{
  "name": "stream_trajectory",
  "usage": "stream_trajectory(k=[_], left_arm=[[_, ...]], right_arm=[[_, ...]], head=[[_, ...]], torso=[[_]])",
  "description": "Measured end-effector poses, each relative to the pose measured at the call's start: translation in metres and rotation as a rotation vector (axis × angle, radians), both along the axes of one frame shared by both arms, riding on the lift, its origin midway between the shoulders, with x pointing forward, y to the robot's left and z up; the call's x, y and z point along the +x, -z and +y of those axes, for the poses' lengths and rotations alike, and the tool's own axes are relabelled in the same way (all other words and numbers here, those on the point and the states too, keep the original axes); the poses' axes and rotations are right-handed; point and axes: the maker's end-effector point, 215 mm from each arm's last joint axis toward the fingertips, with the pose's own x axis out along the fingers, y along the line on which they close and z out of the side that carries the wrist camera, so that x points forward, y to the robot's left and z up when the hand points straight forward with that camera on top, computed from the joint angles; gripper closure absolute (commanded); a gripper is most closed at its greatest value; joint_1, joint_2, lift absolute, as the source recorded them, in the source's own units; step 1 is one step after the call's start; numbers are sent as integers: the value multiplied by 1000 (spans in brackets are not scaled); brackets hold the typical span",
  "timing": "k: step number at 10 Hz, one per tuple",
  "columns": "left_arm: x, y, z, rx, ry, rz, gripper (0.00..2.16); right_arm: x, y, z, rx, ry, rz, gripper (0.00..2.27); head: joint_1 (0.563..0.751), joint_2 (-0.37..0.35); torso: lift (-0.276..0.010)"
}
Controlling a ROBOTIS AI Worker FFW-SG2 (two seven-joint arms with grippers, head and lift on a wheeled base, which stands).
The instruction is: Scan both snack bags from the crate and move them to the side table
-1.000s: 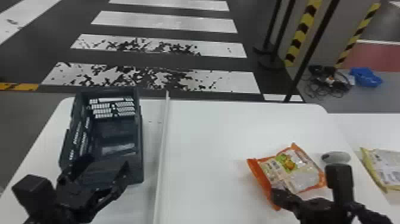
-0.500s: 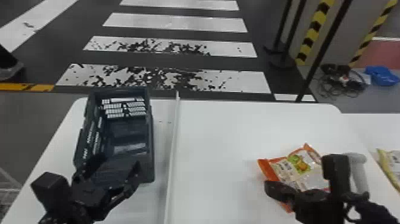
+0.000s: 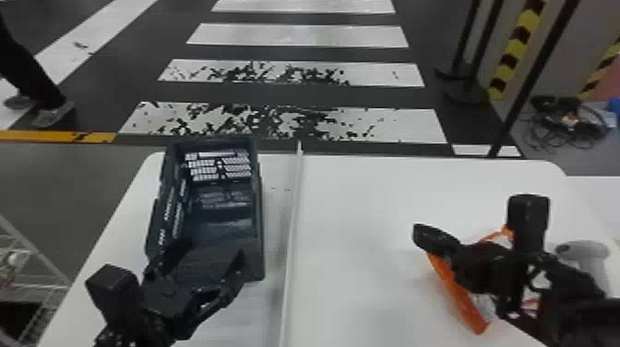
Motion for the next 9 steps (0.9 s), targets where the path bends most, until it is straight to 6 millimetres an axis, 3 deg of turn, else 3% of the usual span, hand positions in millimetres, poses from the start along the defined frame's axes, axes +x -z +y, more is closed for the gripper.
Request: stream_trajectory(k=[2, 5, 9], left_arm=[[-2, 1, 3, 4, -5, 3, 60], [-2, 1, 5, 7, -9, 3, 63], [-1, -2, 5, 7, -8, -4, 63]], right_arm=[[27, 12, -13, -20, 31, -32, 2223], [47, 47, -29, -106, 41, 15, 2223], [39, 66, -34, -179, 27, 50, 2223]], head=[[695, 12], [695, -4], [695, -10]], torso=[[-99], [-99], [-99]])
